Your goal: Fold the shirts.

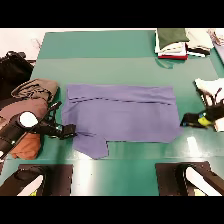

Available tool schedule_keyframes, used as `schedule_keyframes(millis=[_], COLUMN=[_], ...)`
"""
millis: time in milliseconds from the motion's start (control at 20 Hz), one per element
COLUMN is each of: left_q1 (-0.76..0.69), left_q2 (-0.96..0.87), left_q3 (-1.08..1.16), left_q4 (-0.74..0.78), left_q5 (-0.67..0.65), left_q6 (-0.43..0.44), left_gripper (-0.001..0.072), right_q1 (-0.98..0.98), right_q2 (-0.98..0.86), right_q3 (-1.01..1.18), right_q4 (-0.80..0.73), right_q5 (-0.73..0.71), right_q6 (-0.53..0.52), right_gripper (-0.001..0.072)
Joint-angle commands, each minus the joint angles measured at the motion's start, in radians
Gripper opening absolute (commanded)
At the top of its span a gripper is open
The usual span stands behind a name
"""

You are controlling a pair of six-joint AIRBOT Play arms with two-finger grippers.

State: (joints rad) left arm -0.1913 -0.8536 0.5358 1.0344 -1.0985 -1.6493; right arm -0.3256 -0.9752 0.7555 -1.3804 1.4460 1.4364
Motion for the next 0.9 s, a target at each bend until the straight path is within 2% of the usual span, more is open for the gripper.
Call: schedule_keyframes(millis=[0,150,250,300,350,400,500,550,600,850], left_q1=[0.0,0.0,0.0,0.0,0.0,0.0,0.0,0.0,0.0,0.0], left_q2=[0.0,0.0,0.0,0.0,0.0,0.0,0.001,0.001,0.004,0.141], left_q3=[0.031,0.032,0.032,0.032,0.032,0.032,0.032,0.035,0.044,0.068], left_q4=[0.001,0.001,0.001,0.001,0.001,0.001,0.001,0.006,0.016,0.039], left_q5=[0.018,0.036,0.036,0.035,0.035,0.036,0.029,0.009,-0.018,-0.172], left_q6=[0.008,0.008,0.008,0.008,0.008,0.008,0.008,0.009,0.016,0.021], left_gripper=[0.0022,0.0022,0.0022,0.0022,0.0022,0.0022,0.0022,0.0022,0.0022,0.0021], right_q1=[-0.17,-0.205,-0.169,-0.138,-0.109,-0.077,-0.026,-0.007,0.005,0.01], right_q2=[0.0,0.0,0.0,0.0,0.0,0.0,0.0,0.001,0.001,0.177], right_q3=[-0.19,-0.282,-0.303,-0.302,-0.302,-0.302,-0.301,-0.297,-0.283,-0.165], right_q4=[0.128,0.232,0.265,0.264,0.264,0.264,0.263,0.256,0.242,0.027], right_q5=[-0.003,-0.086,-0.138,-0.164,-0.188,-0.206,-0.222,-0.214,-0.193,0.055], right_q6=[-0.042,-0.069,-0.08,-0.08,-0.08,-0.08,-0.08,-0.08,-0.08,-0.074], right_gripper=[0.052,0.0498,0.0427,0.0425,0.0377,0.0277,0.0178,0.0048,0.0014,0.0013])
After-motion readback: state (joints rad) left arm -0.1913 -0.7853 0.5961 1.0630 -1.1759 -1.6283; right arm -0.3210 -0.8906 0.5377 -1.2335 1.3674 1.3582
